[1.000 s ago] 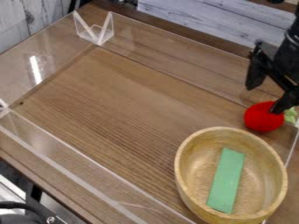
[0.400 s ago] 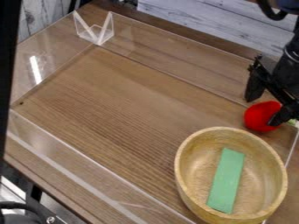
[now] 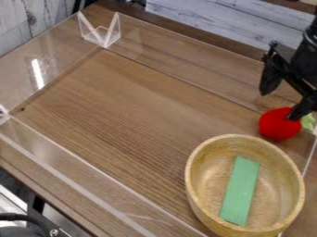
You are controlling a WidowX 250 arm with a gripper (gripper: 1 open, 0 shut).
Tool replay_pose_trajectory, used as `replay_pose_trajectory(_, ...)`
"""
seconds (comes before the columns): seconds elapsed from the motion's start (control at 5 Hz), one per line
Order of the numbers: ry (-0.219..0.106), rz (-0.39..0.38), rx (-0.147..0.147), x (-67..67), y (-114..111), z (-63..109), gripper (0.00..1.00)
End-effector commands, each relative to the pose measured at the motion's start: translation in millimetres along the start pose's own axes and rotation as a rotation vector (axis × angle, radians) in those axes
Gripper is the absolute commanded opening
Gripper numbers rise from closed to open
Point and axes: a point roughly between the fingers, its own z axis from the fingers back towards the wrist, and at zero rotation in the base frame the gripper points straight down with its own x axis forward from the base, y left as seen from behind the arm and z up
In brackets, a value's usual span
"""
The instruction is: Move the red object to the left side of the table
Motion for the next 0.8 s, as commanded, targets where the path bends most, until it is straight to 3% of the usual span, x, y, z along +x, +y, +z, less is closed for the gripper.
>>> replay_pose_trajectory(0.0,-0.077,-0.035,-0.011,-1.0,-12.6,16.1,1.0)
replay_pose_trajectory(0.4,-0.027,-0.019,-0.037,7.7,-15.2,-17.6,1.0)
replay_pose_trajectory(0.6,-0.032,-0.015,-0.036,7.1,-16.2,-12.4,0.0)
